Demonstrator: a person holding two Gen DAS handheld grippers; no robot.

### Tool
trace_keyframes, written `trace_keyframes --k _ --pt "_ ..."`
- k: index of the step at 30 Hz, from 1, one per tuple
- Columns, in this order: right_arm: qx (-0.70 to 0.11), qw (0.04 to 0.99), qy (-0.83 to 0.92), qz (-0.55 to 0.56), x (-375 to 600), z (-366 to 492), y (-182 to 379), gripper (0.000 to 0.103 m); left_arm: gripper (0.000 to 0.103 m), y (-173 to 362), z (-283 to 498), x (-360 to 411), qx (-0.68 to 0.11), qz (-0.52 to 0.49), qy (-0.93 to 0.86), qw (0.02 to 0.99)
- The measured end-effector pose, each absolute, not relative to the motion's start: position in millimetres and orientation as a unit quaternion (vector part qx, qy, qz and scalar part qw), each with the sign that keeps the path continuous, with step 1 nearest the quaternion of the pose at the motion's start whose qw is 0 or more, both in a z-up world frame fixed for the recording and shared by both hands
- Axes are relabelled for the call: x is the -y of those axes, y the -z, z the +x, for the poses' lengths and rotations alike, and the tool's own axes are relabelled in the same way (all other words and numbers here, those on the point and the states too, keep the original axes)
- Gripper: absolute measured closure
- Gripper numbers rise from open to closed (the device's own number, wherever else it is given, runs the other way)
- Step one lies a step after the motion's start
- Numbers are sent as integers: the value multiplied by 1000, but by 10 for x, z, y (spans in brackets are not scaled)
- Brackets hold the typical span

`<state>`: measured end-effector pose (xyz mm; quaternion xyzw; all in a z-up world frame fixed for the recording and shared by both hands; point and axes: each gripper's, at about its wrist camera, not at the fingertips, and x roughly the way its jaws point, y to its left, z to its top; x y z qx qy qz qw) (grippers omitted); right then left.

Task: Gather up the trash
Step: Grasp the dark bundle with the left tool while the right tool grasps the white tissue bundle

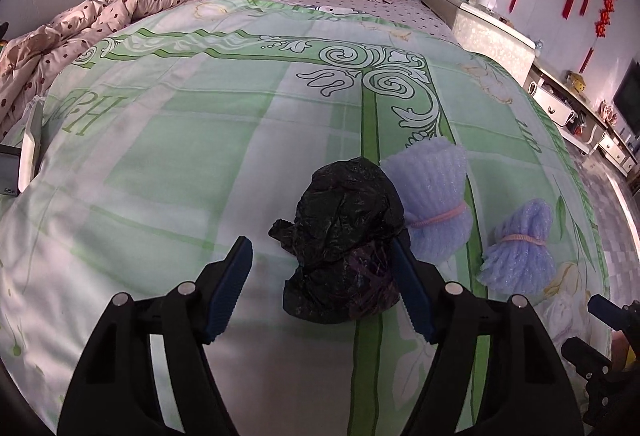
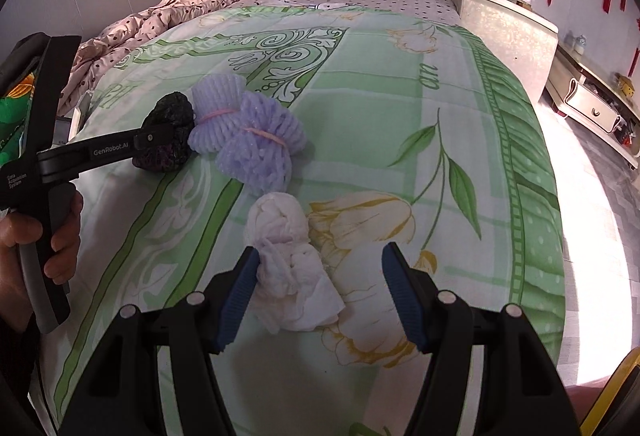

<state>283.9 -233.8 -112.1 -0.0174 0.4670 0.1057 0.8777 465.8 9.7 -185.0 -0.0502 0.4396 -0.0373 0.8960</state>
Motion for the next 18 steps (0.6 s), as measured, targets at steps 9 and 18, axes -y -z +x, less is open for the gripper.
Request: trace_keyframes --k 9,18 --pt "-470 871 -141 -17 2163 2825 1157 81 69 1887 4622 65 -429 -22 54 902" --pt "-464 874 -143 12 2225 2731 986 88 71 1695 4427 -66 -420 -30 50 906"
